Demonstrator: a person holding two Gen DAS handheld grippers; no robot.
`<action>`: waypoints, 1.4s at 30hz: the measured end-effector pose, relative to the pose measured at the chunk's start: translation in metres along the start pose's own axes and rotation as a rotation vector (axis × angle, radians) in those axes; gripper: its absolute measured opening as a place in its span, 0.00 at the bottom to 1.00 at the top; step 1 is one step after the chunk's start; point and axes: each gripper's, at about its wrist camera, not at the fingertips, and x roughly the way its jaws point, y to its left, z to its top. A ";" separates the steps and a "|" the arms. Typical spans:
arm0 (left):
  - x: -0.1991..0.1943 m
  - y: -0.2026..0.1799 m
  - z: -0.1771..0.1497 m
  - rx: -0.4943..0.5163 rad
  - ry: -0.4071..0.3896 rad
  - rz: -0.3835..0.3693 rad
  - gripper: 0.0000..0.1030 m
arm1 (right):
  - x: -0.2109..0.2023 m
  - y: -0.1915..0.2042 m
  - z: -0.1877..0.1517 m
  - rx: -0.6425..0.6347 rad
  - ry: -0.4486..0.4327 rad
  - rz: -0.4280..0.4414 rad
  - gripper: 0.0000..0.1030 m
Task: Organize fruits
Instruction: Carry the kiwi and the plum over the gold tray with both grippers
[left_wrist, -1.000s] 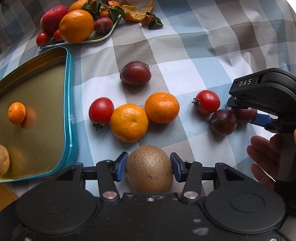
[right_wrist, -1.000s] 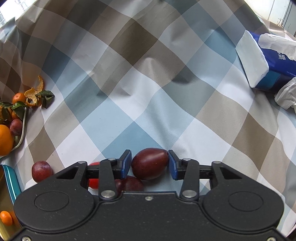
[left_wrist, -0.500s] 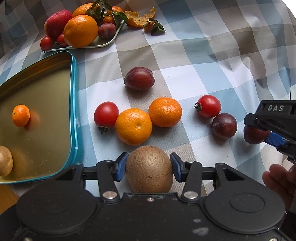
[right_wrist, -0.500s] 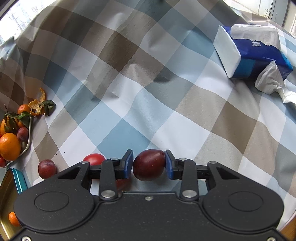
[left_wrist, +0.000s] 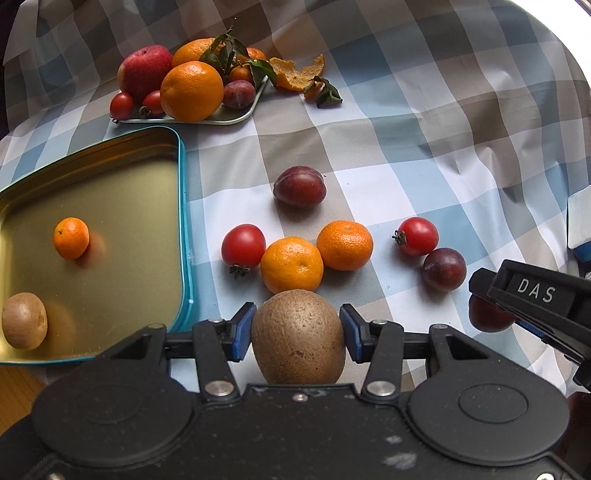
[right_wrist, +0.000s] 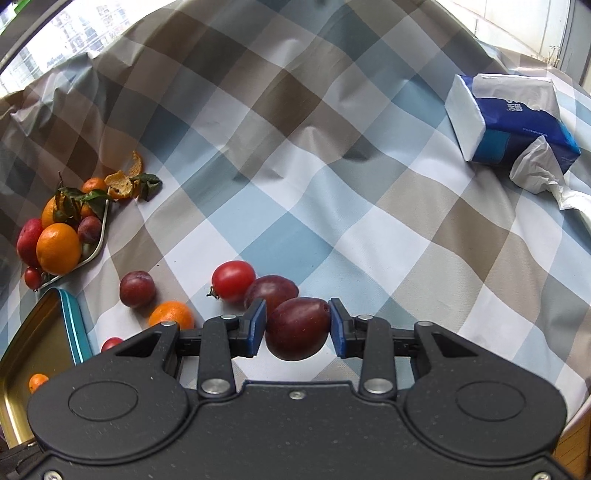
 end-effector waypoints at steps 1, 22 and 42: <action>-0.002 0.002 0.000 -0.001 -0.010 0.003 0.48 | -0.002 0.001 0.000 -0.002 -0.003 0.004 0.44; -0.041 0.086 0.004 -0.163 -0.165 0.035 0.48 | -0.010 0.072 -0.011 -0.134 0.013 0.117 0.44; -0.030 0.186 -0.006 -0.367 -0.057 0.124 0.48 | -0.008 0.160 -0.048 -0.314 0.081 0.224 0.44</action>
